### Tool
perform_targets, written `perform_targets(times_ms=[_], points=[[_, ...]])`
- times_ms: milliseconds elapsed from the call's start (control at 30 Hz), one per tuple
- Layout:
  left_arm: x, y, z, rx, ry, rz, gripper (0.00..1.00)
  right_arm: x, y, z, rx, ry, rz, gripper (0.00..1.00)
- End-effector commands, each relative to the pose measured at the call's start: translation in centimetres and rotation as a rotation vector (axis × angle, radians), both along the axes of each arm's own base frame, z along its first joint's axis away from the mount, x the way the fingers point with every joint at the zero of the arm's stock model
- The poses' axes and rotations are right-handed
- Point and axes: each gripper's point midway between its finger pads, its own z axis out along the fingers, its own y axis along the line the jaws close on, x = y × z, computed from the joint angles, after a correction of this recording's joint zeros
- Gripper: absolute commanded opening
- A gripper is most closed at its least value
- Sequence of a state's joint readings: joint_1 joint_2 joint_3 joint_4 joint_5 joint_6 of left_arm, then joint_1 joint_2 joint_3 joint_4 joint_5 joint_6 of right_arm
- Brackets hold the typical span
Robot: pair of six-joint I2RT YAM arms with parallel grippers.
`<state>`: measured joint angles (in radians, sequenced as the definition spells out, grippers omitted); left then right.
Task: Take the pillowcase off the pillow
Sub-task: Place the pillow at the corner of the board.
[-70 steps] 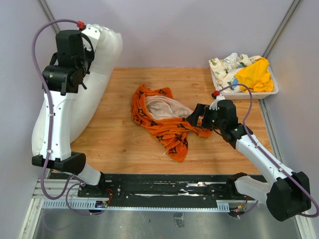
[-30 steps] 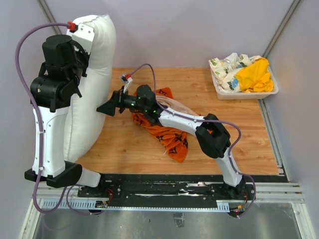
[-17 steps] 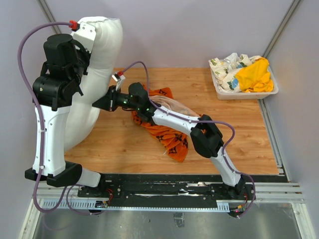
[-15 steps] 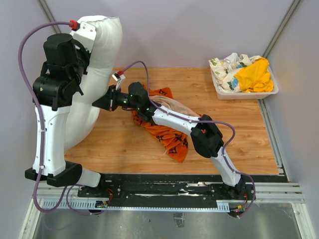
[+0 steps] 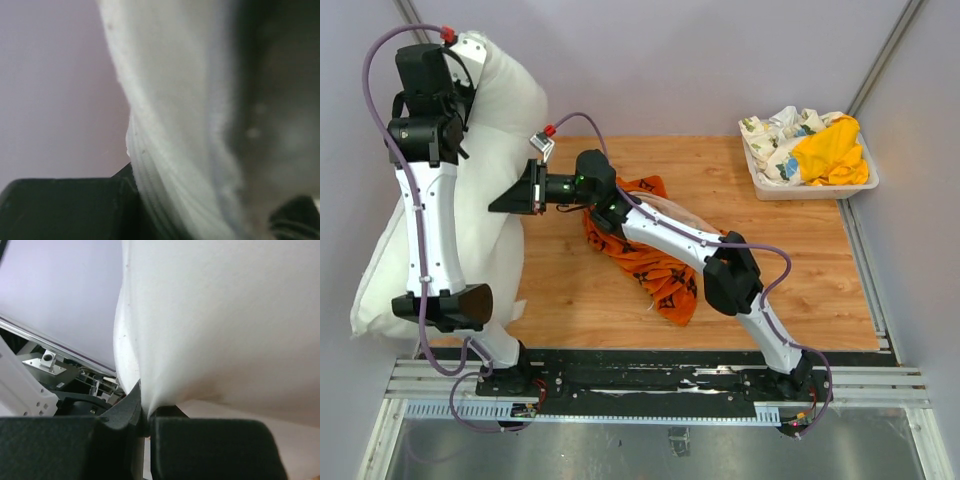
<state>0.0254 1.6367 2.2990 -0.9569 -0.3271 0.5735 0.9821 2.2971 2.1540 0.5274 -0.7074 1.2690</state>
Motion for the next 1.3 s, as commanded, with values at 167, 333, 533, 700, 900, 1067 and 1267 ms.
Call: perform_targets(times_ms=[167, 333, 533, 700, 900, 1067, 1267], points=[[6.2, 7.9, -5.8, -0.062, -0.058, 0.101, 0.02, 1.6, 1.1, -7.2, -0.165, 0.085, 0.052, 0.01], [9.8, 9.6, -12.7, -0.062, 0.063, 0.128, 0.03, 3.7, 3.3, -12.4, -0.223, 0.148, 0.038, 0.01], [11.5, 14.5, -15.8, -0.133, 0.063, 0.248, 0.05, 6.6, 4.2, -16.5, -0.253, 0.226, -0.008, 0.01], [10.9, 16.6, -15.2, -0.105, 0.037, 0.299, 0.14, 9.1, 3.8, -18.9, -0.281, 0.268, -0.073, 0.01], [9.6, 14.9, -10.4, -0.093, -0.039, 0.256, 0.48, 8.6, 4.9, -20.8, -0.287, 0.295, -0.066, 0.01], [8.9, 10.3, -6.6, -0.07, -0.119, 0.162, 0.99, 8.4, 5.2, -21.3, -0.282, 0.292, -0.074, 0.03], [6.0, 5.6, -6.0, -0.118, -0.168, 0.026, 0.99, 9.3, 4.0, -21.6, -0.264, 0.31, -0.059, 0.13]])
